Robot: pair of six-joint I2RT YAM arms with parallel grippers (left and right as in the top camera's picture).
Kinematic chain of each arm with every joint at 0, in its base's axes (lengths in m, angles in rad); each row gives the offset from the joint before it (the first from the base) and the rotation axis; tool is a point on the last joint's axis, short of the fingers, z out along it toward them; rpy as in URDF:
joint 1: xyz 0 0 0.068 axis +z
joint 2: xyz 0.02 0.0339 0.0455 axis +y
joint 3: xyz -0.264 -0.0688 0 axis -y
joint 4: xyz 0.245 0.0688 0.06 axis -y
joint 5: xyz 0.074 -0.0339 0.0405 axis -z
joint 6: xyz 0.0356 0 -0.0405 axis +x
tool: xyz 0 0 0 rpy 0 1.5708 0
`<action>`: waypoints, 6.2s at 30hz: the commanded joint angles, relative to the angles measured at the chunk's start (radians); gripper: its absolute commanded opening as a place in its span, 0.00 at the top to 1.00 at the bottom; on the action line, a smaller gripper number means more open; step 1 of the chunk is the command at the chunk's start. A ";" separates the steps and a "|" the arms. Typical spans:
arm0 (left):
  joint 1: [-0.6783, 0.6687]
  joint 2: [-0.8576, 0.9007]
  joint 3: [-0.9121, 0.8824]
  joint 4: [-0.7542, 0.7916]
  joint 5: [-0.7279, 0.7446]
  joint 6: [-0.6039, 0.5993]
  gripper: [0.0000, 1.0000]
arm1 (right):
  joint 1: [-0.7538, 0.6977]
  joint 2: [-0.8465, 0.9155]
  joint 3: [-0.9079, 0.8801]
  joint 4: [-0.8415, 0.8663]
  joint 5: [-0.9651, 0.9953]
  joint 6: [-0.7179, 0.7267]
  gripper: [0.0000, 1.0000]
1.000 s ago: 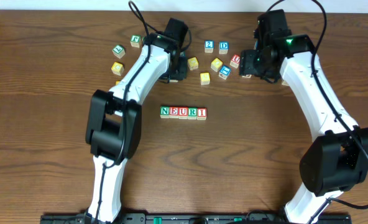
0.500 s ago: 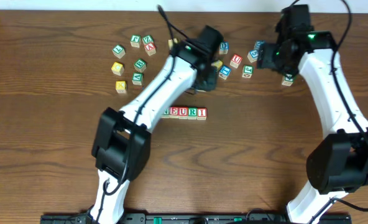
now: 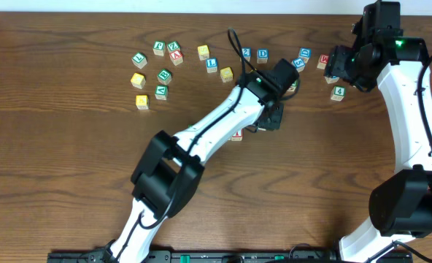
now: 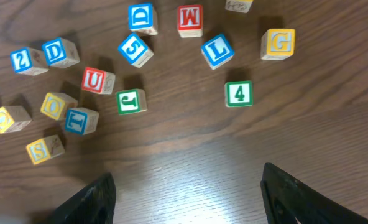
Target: Spell out NEURIPS
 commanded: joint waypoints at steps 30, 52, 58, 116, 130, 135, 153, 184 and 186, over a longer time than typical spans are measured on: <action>0.010 0.063 0.002 -0.008 -0.005 -0.031 0.49 | 0.000 -0.023 0.023 -0.013 -0.021 -0.013 0.29; 0.323 -0.428 0.017 -0.144 -0.047 0.150 0.49 | 0.117 -0.021 0.021 -0.084 -0.043 -0.020 0.28; 0.468 -0.436 0.016 -0.211 -0.047 0.193 0.49 | 0.175 -0.020 0.010 -0.117 -0.043 -0.020 0.28; 0.642 -0.421 -0.021 -0.223 -0.092 0.266 0.48 | 0.372 0.209 -0.363 0.111 -0.063 0.114 0.38; 0.642 -0.421 -0.021 -0.223 -0.092 0.266 0.48 | 0.418 0.209 -0.363 0.150 -0.137 0.139 0.40; 0.642 -0.421 -0.021 -0.223 -0.092 0.266 0.48 | 0.417 0.209 -0.363 0.154 -0.137 0.141 0.40; 0.642 -0.421 -0.021 -0.227 -0.092 0.266 0.48 | 0.394 0.208 -0.222 0.044 -0.119 0.066 0.43; 0.642 -0.421 -0.021 -0.235 -0.091 0.265 0.48 | 0.424 0.372 0.187 0.190 -0.040 -0.015 0.39; 0.642 -0.421 -0.021 -0.235 -0.091 0.265 0.48 | 0.426 0.394 0.187 0.203 -0.040 -0.016 0.39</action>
